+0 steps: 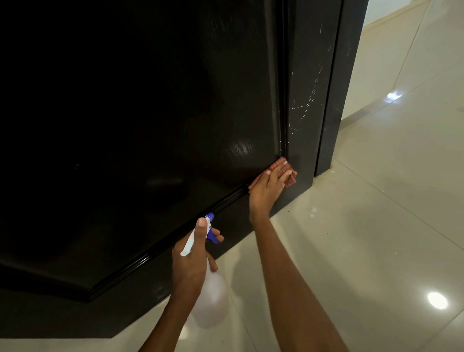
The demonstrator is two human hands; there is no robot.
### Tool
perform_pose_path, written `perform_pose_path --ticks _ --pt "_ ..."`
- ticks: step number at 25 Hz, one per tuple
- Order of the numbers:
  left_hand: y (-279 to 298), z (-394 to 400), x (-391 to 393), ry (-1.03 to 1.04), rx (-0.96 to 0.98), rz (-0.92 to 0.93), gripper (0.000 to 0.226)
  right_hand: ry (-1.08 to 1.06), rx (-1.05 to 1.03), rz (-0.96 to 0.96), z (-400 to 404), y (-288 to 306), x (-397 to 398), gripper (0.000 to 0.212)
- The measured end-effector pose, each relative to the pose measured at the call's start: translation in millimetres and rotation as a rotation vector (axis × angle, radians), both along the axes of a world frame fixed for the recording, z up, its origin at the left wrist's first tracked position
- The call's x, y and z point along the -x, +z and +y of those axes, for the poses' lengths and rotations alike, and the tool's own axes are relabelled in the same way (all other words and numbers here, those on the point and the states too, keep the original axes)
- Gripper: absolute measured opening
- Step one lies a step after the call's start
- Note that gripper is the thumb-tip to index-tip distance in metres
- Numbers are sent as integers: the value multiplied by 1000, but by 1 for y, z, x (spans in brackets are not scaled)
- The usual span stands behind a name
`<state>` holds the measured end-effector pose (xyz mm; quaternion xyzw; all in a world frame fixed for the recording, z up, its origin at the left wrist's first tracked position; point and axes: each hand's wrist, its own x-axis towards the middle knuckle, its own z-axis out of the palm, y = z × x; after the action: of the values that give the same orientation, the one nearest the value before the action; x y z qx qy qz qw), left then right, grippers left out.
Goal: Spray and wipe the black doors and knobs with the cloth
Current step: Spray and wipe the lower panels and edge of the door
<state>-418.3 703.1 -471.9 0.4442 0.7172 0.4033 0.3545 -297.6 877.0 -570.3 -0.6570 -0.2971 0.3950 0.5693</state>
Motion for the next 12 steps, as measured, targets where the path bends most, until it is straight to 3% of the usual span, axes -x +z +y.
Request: perform_pose_path --ticks 5,8,10,12 --pt "11 -3 -7 -15 -14 14 61 28 -12 20 7 -17 -1 63" --pt "19 0 -13 0 1 -6 51 167 -135 -309 -43 -53 49 75" --pt "25 3 -15 41 8 -13 40 244 -233 -356 -72 -69 70 74" --pt "23 5 -13 23 8 11 45 254 -231 -368 -67 -71 63 72"
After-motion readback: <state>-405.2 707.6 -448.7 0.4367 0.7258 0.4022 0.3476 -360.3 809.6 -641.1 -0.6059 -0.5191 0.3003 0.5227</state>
